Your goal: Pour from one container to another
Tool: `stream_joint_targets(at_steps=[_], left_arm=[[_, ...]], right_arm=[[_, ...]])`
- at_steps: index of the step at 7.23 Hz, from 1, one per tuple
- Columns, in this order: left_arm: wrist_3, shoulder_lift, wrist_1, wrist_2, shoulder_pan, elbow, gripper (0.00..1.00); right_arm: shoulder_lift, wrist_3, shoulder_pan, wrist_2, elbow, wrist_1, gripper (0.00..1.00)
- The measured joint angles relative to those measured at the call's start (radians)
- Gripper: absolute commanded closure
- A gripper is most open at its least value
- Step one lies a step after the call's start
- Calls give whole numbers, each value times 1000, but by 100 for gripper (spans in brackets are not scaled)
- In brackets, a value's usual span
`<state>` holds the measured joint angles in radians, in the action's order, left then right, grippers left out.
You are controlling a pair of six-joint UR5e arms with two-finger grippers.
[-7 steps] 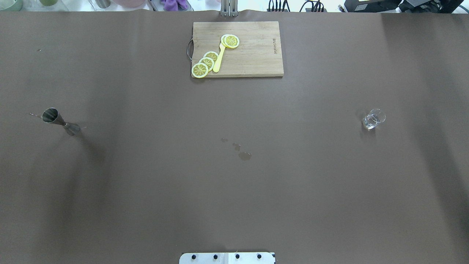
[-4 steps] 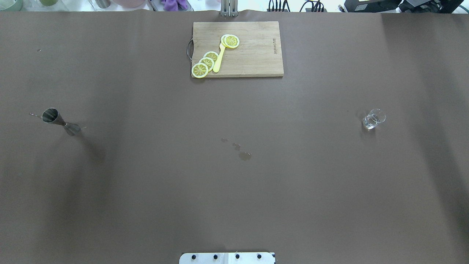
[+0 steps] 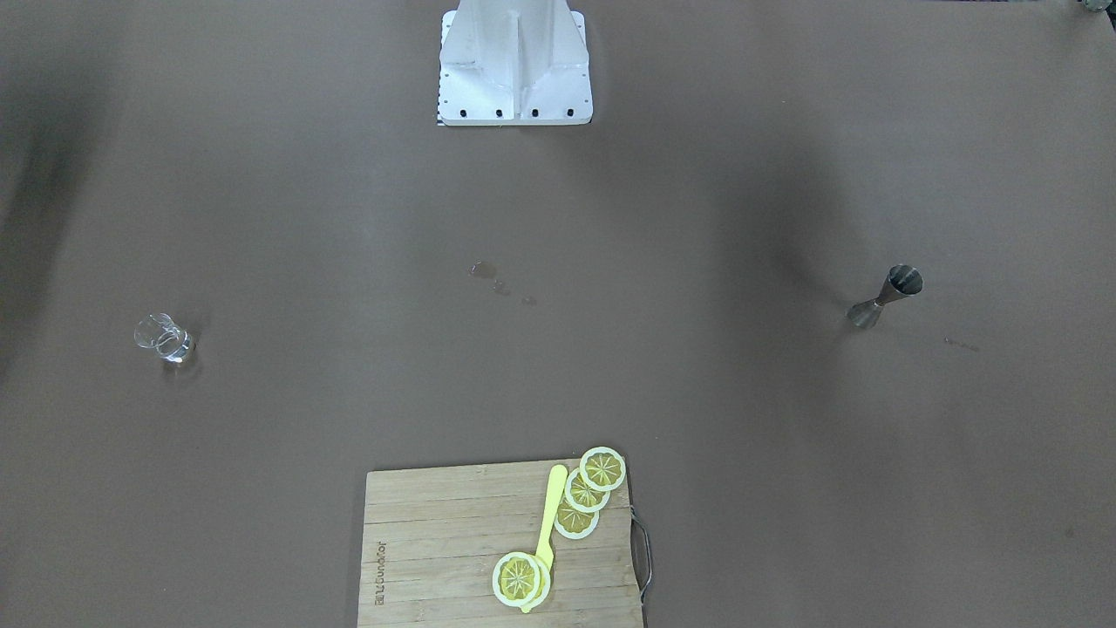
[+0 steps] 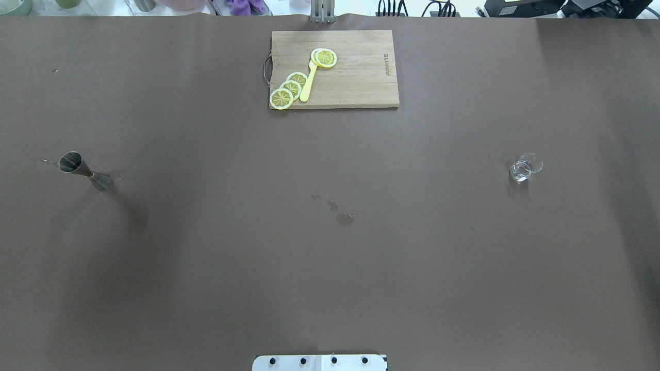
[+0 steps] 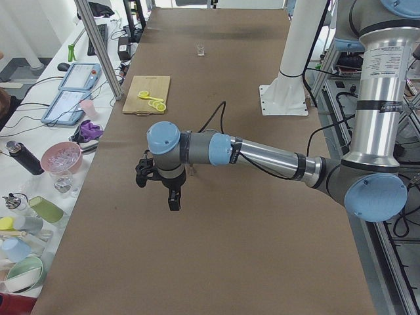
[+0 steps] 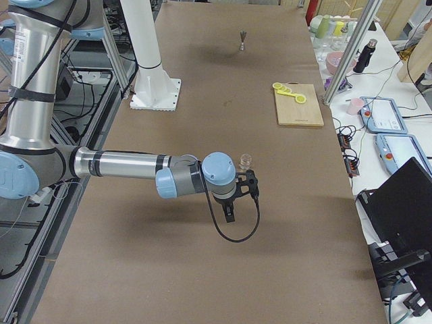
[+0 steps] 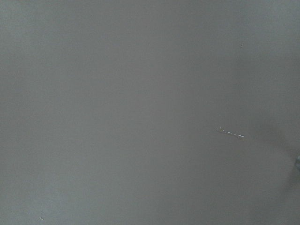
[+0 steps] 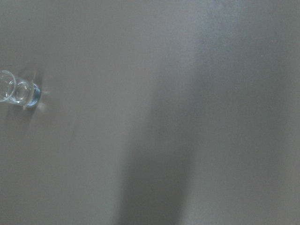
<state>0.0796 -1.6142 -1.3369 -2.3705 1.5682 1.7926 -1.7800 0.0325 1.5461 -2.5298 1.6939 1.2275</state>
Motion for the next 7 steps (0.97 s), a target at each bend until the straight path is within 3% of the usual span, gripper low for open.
stream_joint_targets(at_steps=[3, 7], left_arm=[[143, -2, 77, -1, -22, 122, 1], [350, 2, 218, -6, -48, 292, 1]], right_arm=[[0, 2, -44, -66, -96, -192, 0], [14, 9, -124, -138, -143, -338, 0]])
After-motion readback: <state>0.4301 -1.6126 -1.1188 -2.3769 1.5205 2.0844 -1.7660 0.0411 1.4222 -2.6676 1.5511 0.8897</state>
